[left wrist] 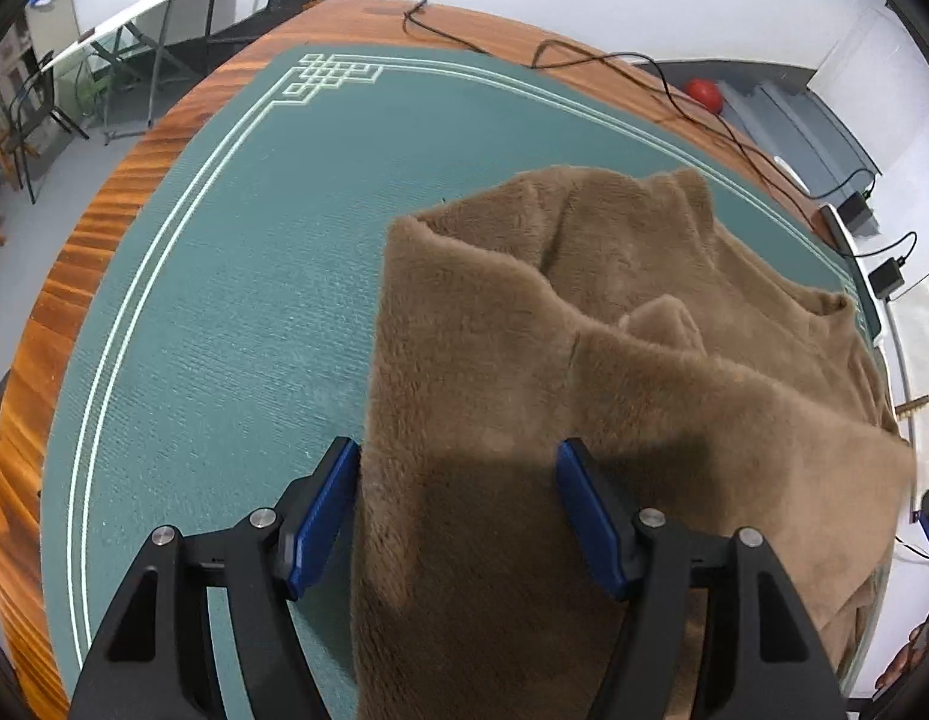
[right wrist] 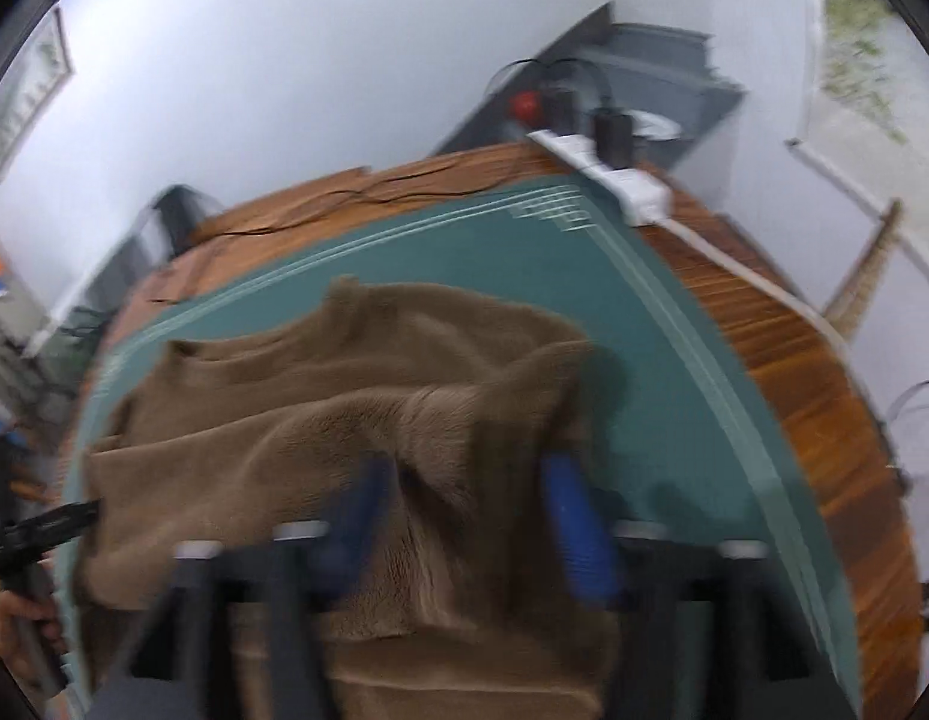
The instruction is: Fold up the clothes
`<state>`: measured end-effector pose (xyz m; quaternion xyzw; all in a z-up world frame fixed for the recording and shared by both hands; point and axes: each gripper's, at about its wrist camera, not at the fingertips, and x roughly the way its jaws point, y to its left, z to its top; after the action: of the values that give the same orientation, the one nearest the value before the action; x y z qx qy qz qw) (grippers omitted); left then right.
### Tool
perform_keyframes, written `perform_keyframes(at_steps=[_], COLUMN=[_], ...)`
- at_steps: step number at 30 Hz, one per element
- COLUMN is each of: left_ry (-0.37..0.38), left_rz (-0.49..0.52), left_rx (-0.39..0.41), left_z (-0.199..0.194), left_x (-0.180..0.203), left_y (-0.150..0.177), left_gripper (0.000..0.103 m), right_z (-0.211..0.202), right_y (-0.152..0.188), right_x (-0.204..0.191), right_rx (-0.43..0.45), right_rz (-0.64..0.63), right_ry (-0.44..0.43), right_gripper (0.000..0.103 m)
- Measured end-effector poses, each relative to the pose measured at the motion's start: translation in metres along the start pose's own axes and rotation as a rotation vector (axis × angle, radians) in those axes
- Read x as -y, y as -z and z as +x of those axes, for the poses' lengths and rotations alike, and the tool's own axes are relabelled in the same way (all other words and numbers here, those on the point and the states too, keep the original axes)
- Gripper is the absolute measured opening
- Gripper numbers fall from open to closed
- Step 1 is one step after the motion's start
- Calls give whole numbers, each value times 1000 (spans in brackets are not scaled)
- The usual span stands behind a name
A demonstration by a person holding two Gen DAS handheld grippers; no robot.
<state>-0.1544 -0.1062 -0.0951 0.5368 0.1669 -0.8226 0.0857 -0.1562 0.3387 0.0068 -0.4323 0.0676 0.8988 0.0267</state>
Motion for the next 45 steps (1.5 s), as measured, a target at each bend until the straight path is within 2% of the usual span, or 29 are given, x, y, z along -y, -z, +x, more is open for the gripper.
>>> perform_keyframes(at_steps=[3, 6, 8, 11, 14, 16, 18, 21, 25, 30, 35, 38, 45], left_ry=[12, 46, 57, 29, -8, -2, -30, -53, -50, -33, 33, 51, 35], left_rz=[-23, -36, -5, 50, 39, 27, 52, 78, 52, 64, 114, 160, 240], left_rx=[7, 43, 62, 54, 26, 28, 35, 42, 28, 43, 37, 4, -65], left_z=[-6, -20, -27, -24, -13, -10, -9, -6, -7, -31, -57, -61, -63], left_x=[-3, -4, 2, 7, 1, -5, -5, -6, -9, -7, 5, 15, 29], left_y=[3, 7, 11, 16, 16, 16, 17, 19, 19, 29, 52, 66, 120], left_gripper=[72, 72, 72, 72, 72, 73, 76, 80, 81, 81, 81, 81, 81], right_z=[-7, -14, -9, 5, 29, 43, 52, 56, 61, 47, 16, 4, -6], right_y=[0, 5, 13, 25, 36, 37, 41, 43, 45, 41, 49, 61, 102], right_x=[-3, -27, -47, -68, -73, -69, -61, -64, -72, -67, -62, -61, -60], right_rx=[23, 38, 18, -25, -96, -137, -168, -174, -174, -162, -136, -157, -251], right_rz=[-20, -122, -203, -283, -302, -285, -270, -298, -343, -305, -302, -319, -346], right_ry=[-13, -108, -161, -225, -221, -208, -207, -194, -157, -187, -222, -236, -224], right_gripper=[79, 79, 79, 79, 79, 79, 79, 79, 81, 81, 81, 81, 81])
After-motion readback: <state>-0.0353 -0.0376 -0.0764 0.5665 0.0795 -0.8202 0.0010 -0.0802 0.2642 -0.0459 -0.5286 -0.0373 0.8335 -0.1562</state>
